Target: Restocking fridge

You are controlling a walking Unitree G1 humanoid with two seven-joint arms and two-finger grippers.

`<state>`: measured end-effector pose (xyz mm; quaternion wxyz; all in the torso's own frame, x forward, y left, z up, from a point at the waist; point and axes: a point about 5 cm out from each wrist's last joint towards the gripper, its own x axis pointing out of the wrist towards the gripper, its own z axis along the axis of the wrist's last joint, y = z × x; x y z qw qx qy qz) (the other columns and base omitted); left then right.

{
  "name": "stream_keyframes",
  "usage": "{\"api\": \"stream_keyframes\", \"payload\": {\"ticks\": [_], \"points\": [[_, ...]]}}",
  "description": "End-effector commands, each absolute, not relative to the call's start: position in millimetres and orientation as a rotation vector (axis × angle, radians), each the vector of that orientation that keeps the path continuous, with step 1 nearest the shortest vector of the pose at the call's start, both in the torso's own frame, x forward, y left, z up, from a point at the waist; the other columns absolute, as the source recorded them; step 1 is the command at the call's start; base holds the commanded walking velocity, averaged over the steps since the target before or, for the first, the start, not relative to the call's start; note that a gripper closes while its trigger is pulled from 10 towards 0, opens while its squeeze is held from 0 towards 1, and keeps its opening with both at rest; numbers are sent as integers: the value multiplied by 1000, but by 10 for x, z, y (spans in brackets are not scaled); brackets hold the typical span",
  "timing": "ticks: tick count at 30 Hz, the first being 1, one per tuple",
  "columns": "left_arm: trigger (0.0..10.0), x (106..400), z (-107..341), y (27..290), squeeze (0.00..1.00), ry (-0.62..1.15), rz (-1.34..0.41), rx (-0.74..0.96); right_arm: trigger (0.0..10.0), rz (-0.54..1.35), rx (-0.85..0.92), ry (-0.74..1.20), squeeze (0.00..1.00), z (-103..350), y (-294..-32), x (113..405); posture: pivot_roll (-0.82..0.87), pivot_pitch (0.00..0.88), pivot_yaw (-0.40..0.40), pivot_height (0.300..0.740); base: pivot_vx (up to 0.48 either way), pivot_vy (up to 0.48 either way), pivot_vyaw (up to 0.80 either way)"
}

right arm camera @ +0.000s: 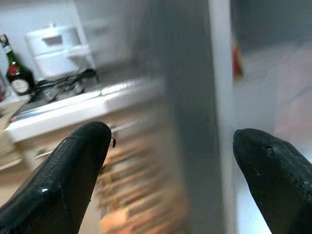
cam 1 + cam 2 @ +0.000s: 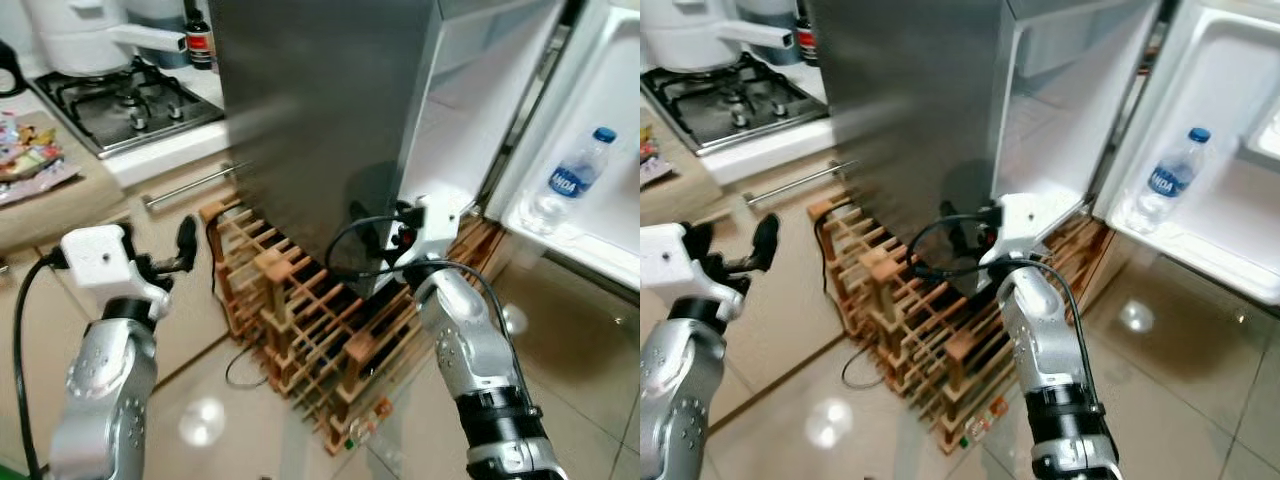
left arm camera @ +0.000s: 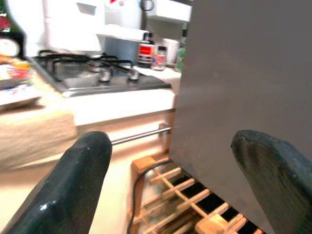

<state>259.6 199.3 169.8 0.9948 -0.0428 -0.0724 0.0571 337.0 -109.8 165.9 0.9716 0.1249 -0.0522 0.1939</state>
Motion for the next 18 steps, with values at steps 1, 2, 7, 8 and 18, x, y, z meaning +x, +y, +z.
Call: {"api": "stream_keyframes", "payload": {"ticks": [1,2,7,8,18], "points": [[10000,2624,1629,1950,0,-117,124,-70,10000,450,256,-138,0,1767,-977,3375,-57,0,1,740,0,0,688],[10000,2643,1615,1926,0,-111,127,-64,10000,454,255,-135,0,1767,-978,3381,-62,0,-3,740,0,0,694],[10000,2723,1631,1825,0,-125,108,-52,10000,505,240,-116,0,1748,-959,3363,-68,0,-13,740,0,0,689],[10000,2723,1631,1825,0,-125,108,-52,10000,505,240,-116,0,1748,-959,3363,-68,0,-13,740,0,0,688],[10000,2688,1578,1599,0,-97,-103,-126,10000,340,-100,69,0,1337,-1225,3194,-70,0,-14,740,0,0,268]]}}
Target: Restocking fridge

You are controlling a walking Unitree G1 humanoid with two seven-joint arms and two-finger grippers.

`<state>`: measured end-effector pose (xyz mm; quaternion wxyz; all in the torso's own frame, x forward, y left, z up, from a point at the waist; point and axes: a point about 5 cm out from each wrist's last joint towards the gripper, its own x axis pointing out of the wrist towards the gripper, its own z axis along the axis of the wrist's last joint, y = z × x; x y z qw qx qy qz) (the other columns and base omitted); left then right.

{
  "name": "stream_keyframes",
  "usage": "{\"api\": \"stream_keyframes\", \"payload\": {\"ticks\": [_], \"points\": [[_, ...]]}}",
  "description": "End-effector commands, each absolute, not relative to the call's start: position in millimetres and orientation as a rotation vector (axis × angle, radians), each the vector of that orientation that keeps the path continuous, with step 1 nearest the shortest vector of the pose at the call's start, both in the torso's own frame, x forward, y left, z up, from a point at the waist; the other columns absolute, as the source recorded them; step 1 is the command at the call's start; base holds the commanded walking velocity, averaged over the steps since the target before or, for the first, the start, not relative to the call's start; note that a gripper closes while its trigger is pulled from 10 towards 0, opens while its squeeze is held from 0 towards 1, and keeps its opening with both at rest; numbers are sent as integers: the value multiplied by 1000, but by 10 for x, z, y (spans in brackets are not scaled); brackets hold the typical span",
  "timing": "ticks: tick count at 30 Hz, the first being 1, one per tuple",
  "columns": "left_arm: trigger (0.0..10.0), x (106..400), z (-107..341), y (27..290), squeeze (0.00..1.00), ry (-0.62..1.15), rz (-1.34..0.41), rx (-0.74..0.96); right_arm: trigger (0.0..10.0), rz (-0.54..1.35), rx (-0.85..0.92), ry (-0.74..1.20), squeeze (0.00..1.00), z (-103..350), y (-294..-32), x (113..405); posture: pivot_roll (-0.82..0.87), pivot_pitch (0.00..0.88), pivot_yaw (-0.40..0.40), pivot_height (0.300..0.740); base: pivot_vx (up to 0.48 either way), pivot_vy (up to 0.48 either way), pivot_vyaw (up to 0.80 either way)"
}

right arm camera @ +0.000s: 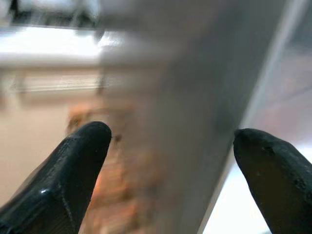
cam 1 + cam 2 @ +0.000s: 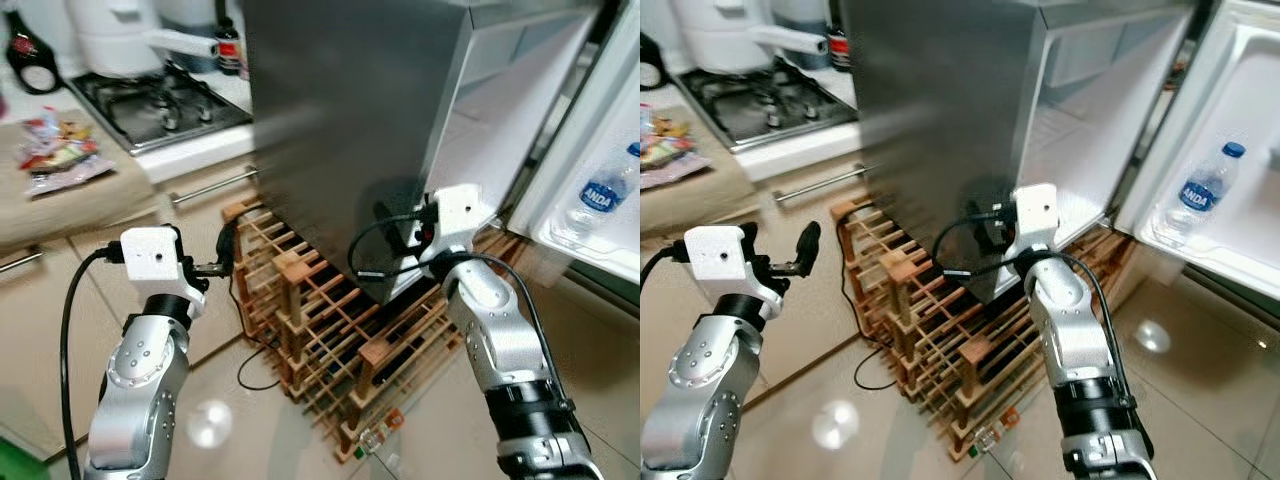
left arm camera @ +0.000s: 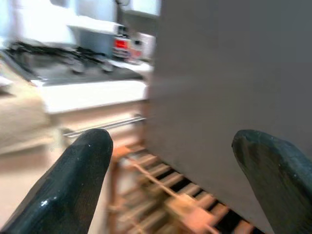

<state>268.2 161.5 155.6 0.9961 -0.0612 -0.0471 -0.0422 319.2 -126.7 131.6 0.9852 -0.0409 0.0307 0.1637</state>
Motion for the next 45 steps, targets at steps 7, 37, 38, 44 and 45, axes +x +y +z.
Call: {"api": "stream_keyframes", "payload": {"ticks": [7,37,38,44,45], "points": [[10000,2664,1576,1556,0,-88,-157,-136,10000,365,-197,144,0,1246,-1403,2873,-89,0,-9,740,0,0,0],[10000,2827,1733,1737,0,-153,67,28,10000,537,159,-97,0,1653,-812,3347,-61,0,25,740,0,-48,566],[10000,2827,1738,1738,0,-157,68,35,10000,541,161,-96,0,1649,-805,3345,-61,0,25,740,0,0,619],[10000,2827,1724,1750,0,-154,75,29,10000,558,164,-101,0,1639,-778,3331,-59,0,23,740,0,0,602],[10000,2823,1717,1748,0,-150,76,27,10000,565,165,-103,0,1634,-773,3323,-57,0,21,740,0,0,594]]}}
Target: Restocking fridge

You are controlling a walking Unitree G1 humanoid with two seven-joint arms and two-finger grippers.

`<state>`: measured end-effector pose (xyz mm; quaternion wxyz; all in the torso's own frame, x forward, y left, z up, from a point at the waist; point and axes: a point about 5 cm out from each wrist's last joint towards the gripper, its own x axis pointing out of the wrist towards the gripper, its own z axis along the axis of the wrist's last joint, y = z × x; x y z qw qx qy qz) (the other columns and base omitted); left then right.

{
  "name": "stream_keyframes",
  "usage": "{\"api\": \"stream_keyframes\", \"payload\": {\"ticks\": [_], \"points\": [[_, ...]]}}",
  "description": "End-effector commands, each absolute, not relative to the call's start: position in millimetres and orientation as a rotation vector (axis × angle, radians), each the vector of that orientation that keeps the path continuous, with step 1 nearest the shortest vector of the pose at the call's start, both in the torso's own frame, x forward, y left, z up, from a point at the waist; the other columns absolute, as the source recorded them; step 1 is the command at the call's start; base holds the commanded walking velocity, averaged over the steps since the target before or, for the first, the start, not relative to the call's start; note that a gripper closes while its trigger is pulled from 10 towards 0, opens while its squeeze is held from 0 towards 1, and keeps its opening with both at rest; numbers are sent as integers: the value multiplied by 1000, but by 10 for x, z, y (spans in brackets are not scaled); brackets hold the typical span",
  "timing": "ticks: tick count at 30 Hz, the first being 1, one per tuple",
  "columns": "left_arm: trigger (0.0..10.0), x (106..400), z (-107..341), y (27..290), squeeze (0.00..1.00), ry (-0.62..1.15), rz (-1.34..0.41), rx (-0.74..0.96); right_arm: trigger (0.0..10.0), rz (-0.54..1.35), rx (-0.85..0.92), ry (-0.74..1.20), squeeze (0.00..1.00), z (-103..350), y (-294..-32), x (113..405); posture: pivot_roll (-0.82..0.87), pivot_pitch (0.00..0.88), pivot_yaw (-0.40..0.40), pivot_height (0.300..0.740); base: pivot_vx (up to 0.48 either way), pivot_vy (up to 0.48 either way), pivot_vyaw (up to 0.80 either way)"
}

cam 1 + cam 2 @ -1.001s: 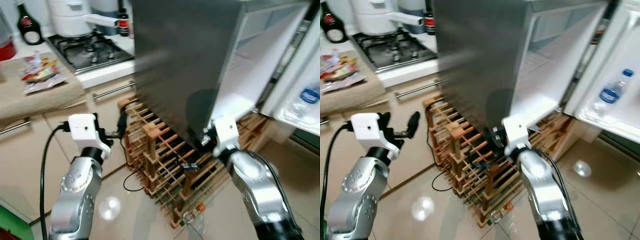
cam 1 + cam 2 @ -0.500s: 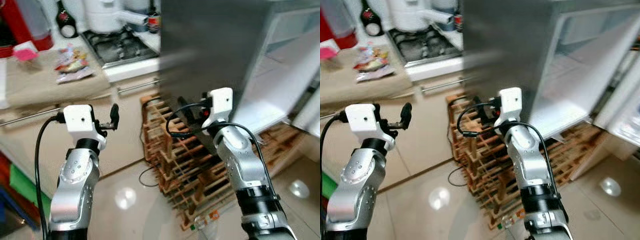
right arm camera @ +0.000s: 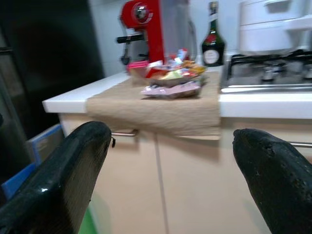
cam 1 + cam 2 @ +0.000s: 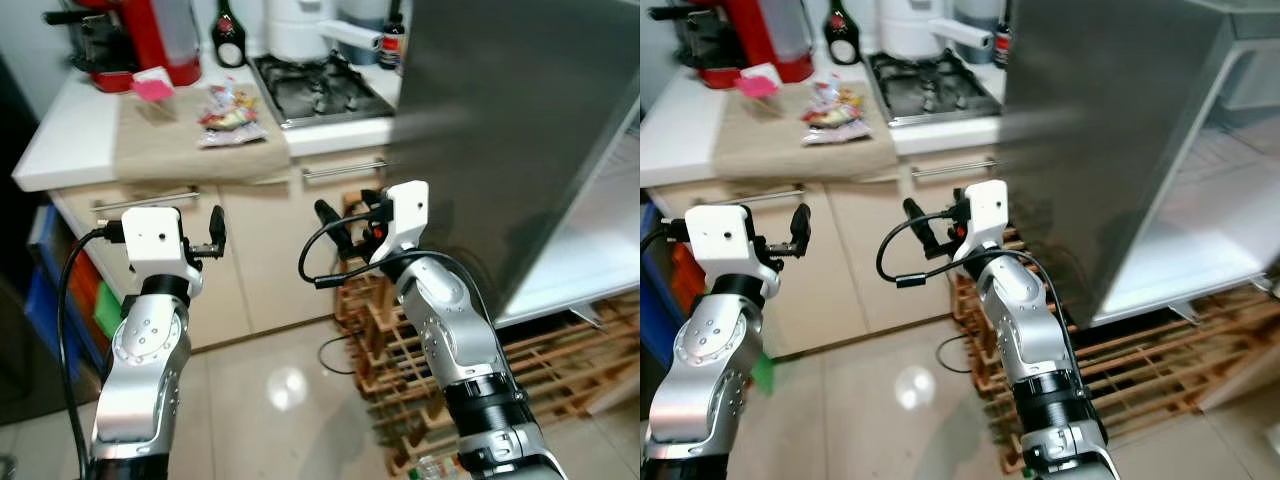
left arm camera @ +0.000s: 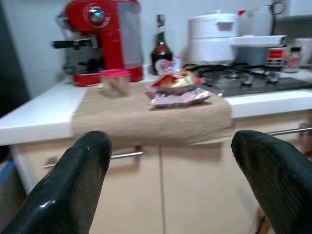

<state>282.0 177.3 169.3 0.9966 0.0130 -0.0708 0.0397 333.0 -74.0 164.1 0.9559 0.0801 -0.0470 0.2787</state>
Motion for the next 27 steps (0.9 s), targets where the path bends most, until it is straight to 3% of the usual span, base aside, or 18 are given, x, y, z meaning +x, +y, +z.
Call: {"api": "stream_keyframes", "payload": {"ticks": [1,8,14,18,27], "points": [[10000,2821,1712,1747,0,-148,77,26,10000,569,166,-104,0,1629,-770,3319,-57,0,21,740,0,0,594],[10000,2830,1698,1746,0,-137,74,42,10000,537,159,-99,0,1594,-773,3326,-48,0,14,740,0,0,588],[10000,2864,1770,1718,0,-170,62,64,10000,470,132,-112,0,1628,-801,3369,-52,0,12,740,0,0,0],[10000,2904,1808,1681,0,-189,31,102,10000,379,115,-128,0,1641,-898,3406,-59,0,14,740,444,0,0],[10000,2938,1893,1720,0,-225,37,74,10000,363,107,-137,0,1629,-883,3396,-49,0,18,740,451,0,0]]}}
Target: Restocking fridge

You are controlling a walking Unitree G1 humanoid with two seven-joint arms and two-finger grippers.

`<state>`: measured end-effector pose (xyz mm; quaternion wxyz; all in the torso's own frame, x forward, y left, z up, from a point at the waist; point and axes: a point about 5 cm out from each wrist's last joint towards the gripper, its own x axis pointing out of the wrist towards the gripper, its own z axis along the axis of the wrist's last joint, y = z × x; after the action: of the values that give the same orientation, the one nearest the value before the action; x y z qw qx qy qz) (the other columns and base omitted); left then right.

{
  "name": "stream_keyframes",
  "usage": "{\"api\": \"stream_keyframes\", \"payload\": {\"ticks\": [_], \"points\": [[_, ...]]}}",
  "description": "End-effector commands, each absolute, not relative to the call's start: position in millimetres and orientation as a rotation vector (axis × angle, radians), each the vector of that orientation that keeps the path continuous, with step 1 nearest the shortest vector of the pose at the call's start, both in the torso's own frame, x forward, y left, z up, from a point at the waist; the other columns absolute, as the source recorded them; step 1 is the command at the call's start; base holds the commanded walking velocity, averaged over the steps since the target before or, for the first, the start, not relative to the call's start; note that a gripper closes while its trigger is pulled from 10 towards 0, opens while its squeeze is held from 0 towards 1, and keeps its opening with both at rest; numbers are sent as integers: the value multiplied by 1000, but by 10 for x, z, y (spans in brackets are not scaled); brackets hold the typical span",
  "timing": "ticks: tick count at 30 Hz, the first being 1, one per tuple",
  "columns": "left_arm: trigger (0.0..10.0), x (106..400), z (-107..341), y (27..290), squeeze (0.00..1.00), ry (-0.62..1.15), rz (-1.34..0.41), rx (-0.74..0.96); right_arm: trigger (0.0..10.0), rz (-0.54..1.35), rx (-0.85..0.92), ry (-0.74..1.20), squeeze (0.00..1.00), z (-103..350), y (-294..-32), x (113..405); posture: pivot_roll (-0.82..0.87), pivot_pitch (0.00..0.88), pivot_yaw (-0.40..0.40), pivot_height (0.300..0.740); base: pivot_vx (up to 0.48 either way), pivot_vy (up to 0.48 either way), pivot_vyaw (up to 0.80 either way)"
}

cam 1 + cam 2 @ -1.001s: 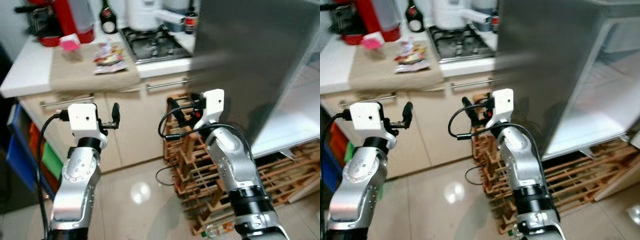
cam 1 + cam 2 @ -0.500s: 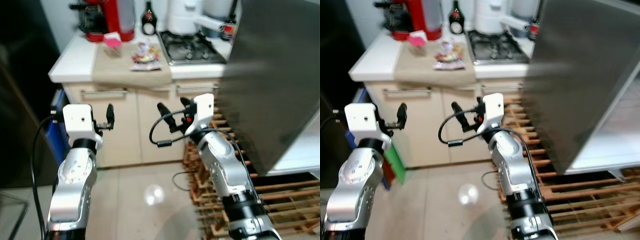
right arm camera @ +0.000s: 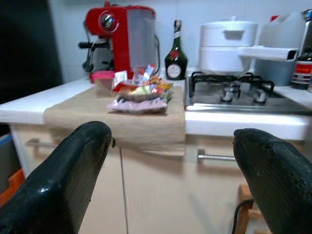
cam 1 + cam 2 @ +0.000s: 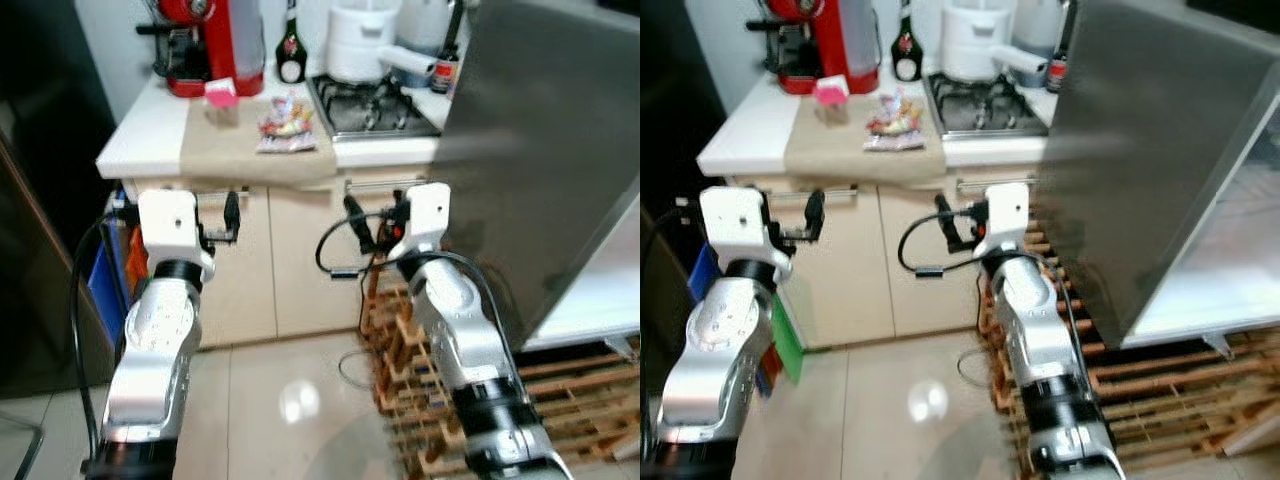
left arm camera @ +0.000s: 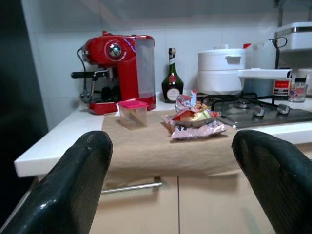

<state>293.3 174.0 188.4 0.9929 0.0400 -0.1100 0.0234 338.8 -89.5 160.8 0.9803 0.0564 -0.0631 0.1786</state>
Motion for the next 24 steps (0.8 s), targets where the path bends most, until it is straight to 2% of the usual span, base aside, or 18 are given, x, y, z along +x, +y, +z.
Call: {"api": "stream_keyframes", "payload": {"ticks": [1,10,15,24], "points": [[10000,2938,1893,1720,0,-225,37,74,10000,363,107,-137,0,1629,-883,3396,-49,0,18,740,450,0,0],[10000,2943,1925,1727,0,-240,43,70,10000,406,111,-159,0,1659,-792,3391,-44,0,17,740,450,0,0],[10000,2941,1928,1700,0,-245,36,60,10000,461,76,-178,0,1691,-717,3347,-51,0,20,740,450,0,697],[10000,2936,1930,1691,0,-248,30,57,10000,444,66,-167,0,1677,-734,3359,-54,0,21,740,450,0,550]]}}
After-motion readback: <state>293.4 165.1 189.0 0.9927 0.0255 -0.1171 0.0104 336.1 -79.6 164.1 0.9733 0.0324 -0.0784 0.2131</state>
